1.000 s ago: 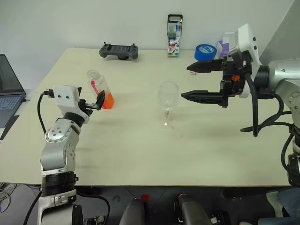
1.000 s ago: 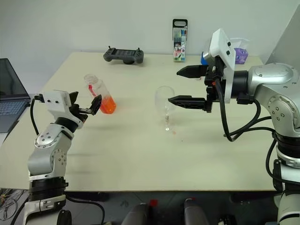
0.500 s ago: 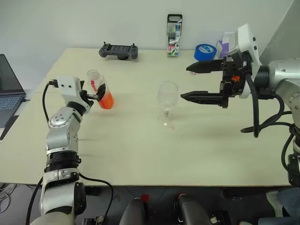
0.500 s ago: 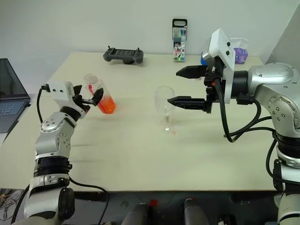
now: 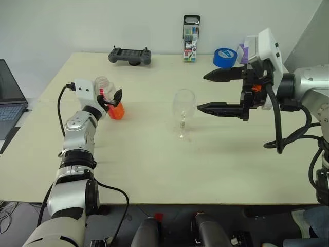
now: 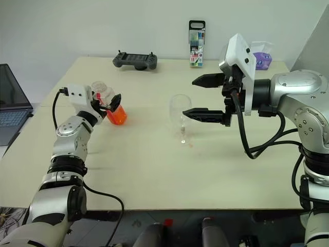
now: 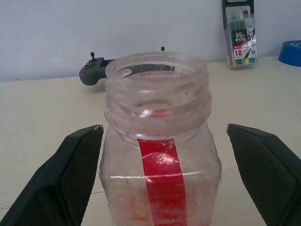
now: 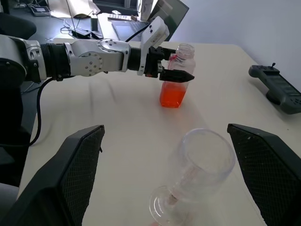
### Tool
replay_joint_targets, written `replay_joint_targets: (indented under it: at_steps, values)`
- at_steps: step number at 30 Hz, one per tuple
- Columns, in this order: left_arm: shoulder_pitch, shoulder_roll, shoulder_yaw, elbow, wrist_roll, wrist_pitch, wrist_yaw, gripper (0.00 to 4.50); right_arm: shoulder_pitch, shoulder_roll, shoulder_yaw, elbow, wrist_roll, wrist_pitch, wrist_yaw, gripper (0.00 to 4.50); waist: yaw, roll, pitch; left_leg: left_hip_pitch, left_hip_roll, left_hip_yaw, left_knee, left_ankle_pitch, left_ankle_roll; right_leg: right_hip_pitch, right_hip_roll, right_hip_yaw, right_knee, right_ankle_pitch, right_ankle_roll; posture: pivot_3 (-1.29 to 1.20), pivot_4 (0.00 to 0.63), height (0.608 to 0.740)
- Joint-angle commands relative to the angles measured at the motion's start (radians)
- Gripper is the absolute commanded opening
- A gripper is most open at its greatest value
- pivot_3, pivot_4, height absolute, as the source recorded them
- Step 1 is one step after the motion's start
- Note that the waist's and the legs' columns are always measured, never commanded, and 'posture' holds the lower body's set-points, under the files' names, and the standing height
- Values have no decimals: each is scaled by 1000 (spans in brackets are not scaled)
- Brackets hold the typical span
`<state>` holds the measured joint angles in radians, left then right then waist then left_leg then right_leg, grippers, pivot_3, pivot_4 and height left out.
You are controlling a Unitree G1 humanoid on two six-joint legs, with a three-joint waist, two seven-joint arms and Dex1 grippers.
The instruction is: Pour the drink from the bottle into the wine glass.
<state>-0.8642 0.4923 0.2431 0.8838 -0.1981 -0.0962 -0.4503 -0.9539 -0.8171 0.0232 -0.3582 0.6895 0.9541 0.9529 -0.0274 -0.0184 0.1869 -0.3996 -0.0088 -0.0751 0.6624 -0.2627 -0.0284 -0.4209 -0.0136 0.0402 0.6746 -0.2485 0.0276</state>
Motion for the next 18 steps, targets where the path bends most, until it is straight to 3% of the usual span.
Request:
replay_joint_targets:
  at_steps: [1,4,7,14,18]
  values:
    - [-50,1,2,52,8,-61,-11,4500,2,-14,-8,-37,-3,2,-13,4461,0,0,0,0,0,0,0,0,0,0,0,0,0,0,0,0,150,740]
    - [-65,-5,-2,82,11,-87,-21,4500,8,-12,-8,-43,-2,6,-17,4461,0,0,0,0,0,0,0,0,0,0,0,0,1,0,0,0,150,740]
    - [-67,-1,-10,105,31,-107,-2,3937,21,-18,-12,-45,-4,3,-18,4500,0,0,0,0,0,0,0,0,0,0,0,0,1,0,0,0,150,740]
    - [-106,0,8,148,31,-136,22,1811,43,-13,-27,-56,-4,-5,-42,4500,0,0,0,0,0,0,0,0,0,0,0,0,2,0,0,0,150,740]
    - [-191,-19,-3,156,39,-164,20,1759,108,-6,-85,-98,20,19,-104,4500,1,-3,1,0,0,0,0,0,0,0,0,-1,2,0,0,0,150,740]
